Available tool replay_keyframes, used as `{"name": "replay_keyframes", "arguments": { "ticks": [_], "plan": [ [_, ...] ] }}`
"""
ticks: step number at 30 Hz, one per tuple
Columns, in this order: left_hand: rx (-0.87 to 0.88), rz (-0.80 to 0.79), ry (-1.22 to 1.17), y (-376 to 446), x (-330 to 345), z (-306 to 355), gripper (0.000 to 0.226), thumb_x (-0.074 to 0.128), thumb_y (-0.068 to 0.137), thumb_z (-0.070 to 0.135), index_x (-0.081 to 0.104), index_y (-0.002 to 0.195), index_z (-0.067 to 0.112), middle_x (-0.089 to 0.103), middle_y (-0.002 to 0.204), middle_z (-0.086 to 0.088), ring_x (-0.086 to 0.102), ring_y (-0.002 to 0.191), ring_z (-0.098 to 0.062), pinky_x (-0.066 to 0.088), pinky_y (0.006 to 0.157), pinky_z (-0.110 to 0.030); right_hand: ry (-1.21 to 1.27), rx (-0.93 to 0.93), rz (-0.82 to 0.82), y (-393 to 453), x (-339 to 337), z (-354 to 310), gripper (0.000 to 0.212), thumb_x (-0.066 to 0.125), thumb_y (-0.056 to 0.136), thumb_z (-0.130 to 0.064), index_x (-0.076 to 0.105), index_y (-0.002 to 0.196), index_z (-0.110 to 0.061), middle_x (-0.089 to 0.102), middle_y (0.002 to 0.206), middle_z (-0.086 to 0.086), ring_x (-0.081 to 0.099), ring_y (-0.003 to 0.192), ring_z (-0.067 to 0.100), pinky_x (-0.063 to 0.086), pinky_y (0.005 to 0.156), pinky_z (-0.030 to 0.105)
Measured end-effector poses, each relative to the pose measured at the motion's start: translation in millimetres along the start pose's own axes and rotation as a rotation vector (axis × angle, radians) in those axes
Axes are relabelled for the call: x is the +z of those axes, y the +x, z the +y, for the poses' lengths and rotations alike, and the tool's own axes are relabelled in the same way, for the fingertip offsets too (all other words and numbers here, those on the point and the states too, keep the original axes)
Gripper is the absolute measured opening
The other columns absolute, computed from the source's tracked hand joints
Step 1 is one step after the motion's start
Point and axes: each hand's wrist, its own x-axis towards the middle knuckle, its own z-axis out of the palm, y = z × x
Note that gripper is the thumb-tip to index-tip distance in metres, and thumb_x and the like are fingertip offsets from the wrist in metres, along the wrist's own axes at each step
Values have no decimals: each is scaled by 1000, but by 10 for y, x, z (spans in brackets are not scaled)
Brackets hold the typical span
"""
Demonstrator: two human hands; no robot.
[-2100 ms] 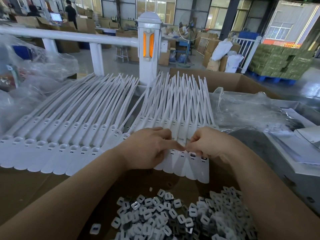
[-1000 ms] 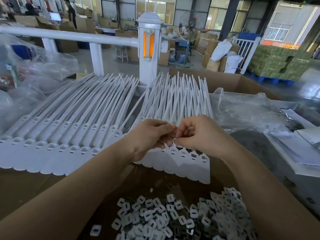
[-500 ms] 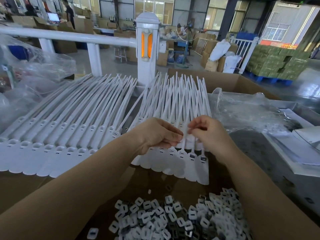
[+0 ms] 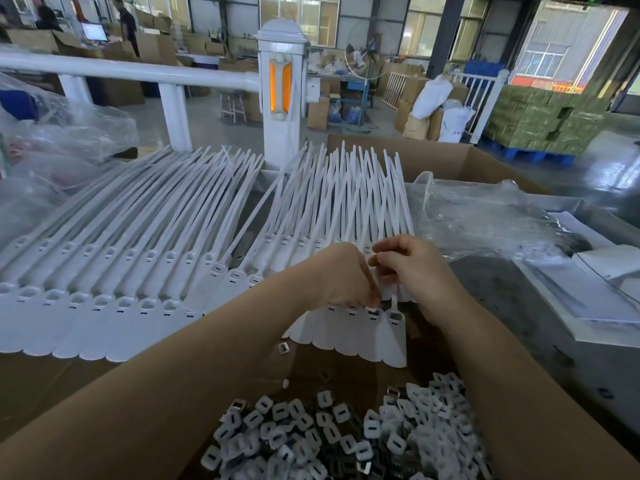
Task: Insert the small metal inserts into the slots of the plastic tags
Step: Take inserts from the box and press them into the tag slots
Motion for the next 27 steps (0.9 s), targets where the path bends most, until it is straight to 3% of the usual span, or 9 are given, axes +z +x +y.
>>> {"name": "replay_keyframes", "arguments": {
  "ticks": [3,6,8,12,15,20,22,25,27],
  "plan": [
    [-2,-9,27,-8,-2,16,13,78,81,14,79,93,10,67,68,3,58,61,-9,49,59,-21,-1,-4,4,8,2,2,12,60,97,-9,66,99,-20,74,91,-1,70,85,13,56,72,25],
    [-8,-30,121,-4,8,39,21,77,83,18,77,103,10,74,97,-6,68,90,-21,57,86,-33,-2,-7,2,9,1,10,12,60,97,-10,66,98,-21,74,91,-2,70,84,12,56,71,25],
    [-13,-37,151,-2,28,55,29,76,84,17,73,111,7,72,110,-12,68,102,-26,56,93,-39,-1,-7,1,11,-2,15,12,59,97,-11,66,99,-21,74,91,-2,70,85,13,57,74,27],
    [-40,18,265,-12,32,41,32,82,78,32,74,101,12,72,101,-6,68,97,-25,57,89,-40,11,-6,9,12,4,25,12,59,97,-10,66,99,-20,74,91,-1,70,86,15,57,77,29],
    [-23,51,323,-15,29,14,27,83,75,39,71,89,19,69,89,1,65,86,-18,56,79,-33,3,-4,10,10,15,25,13,59,97,-11,65,98,-22,73,92,-2,69,87,14,56,77,28],
    [278,63,346,-152,73,38,7,77,83,27,72,87,24,60,81,13,58,80,-11,46,67,-23,48,25,42,16,-3,16,14,59,96,-8,68,97,-19,74,89,1,71,83,18,58,71,30],
    [395,-55,247,-269,130,72,7,75,83,27,76,90,23,69,85,10,63,81,-11,54,75,-28,70,37,45,22,-3,18,14,58,95,-6,67,96,-17,74,87,1,69,74,12,55,61,23],
    [520,-326,185,-468,258,130,13,77,82,29,77,94,24,69,81,15,62,74,6,45,67,-5,71,19,60,31,23,47,16,55,96,-4,67,95,-14,74,83,3,59,54,1,48,51,17],
    [588,-318,283,-506,339,113,20,79,80,31,77,98,24,63,76,22,57,71,12,41,67,-2,62,16,68,34,39,64,17,54,96,-5,67,94,-17,74,82,1,55,49,-2,45,48,14]
  ]
}}
